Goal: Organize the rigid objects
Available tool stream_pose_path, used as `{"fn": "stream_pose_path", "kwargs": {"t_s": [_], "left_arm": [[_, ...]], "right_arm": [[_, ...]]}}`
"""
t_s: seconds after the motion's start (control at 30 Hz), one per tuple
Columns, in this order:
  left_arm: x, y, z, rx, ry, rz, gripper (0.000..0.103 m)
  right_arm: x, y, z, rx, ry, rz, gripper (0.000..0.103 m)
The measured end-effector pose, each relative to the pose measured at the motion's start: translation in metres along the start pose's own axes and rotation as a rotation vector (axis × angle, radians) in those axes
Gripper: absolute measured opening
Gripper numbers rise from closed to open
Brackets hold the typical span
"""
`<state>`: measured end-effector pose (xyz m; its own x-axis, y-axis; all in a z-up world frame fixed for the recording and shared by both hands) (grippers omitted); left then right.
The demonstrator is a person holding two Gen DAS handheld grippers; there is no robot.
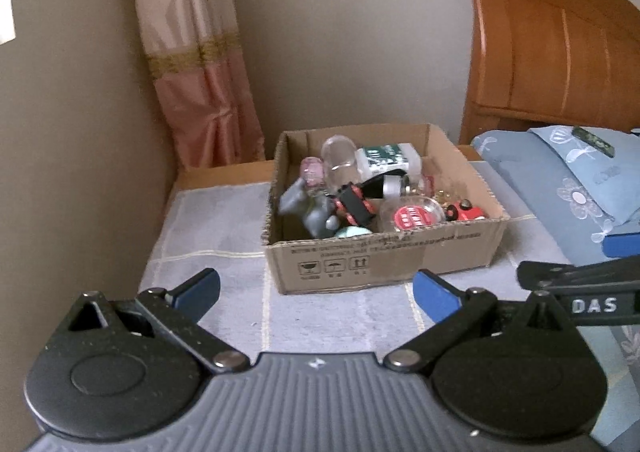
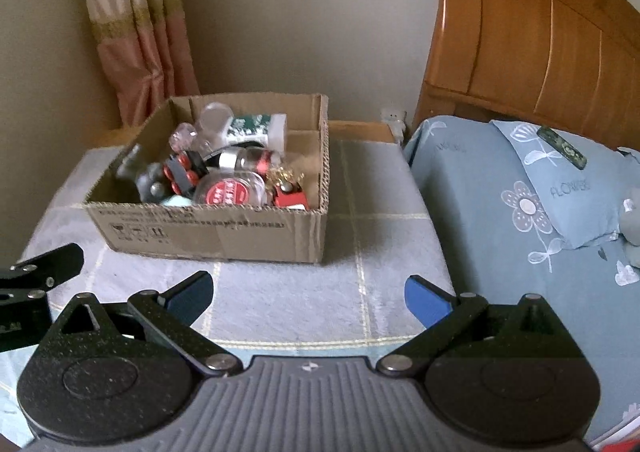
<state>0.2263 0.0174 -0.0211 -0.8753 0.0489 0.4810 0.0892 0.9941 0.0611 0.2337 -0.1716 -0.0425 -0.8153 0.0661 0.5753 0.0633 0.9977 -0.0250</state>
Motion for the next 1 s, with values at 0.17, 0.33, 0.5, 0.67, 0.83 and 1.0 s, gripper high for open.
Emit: {"fn": "stream_pose_path", "kwargs": {"t_s": [0.17,0.33,0.5,0.67,0.83,1.0], "left_arm": [[-0.002,0.004,0.001,0.004,0.002,-0.01,0.102],[0.0,0.004,0.0,-0.009,-0.001,-0.021,0.102],[0.003,0.005,-0.002,-0.012,-0.01,-0.03,0.102],[0.004,0.004,-0.002,-0.017,-0.011,-0.028,0.102],[0.004,0.003,-0.003,-0.023,-0.01,-0.03,0.102],[0.005,0.003,-0.003,-0.026,-0.01,-0.031,0.102]], "right_arm": [[0.008,0.003,-0.003,-0.005,-0.02,-0.007,0.103],[0.013,0.007,-0.005,-0.001,-0.03,-0.011,0.103],[0.017,0.009,-0.006,0.001,-0.038,-0.017,0.103],[0.019,0.011,-0.006,0.001,-0.041,-0.021,0.103],[0.02,0.011,-0.007,-0.003,-0.045,-0.022,0.103],[0.02,0.011,-0.007,-0.005,-0.045,-0.024,0.103]]}}
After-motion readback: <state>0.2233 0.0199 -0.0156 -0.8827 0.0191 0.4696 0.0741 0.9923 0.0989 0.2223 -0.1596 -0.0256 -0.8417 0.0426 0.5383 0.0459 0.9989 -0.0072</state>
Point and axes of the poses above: each gripper's, at about its wrist camera, not at the fingertips, and x roughly against the way its jaws point, y to its left, z to its underside, the point moved 6 cm from there along -x, roughly the way its jaws point, and after that the axes turned 11 degrees about -y, right-handed, at the moved point
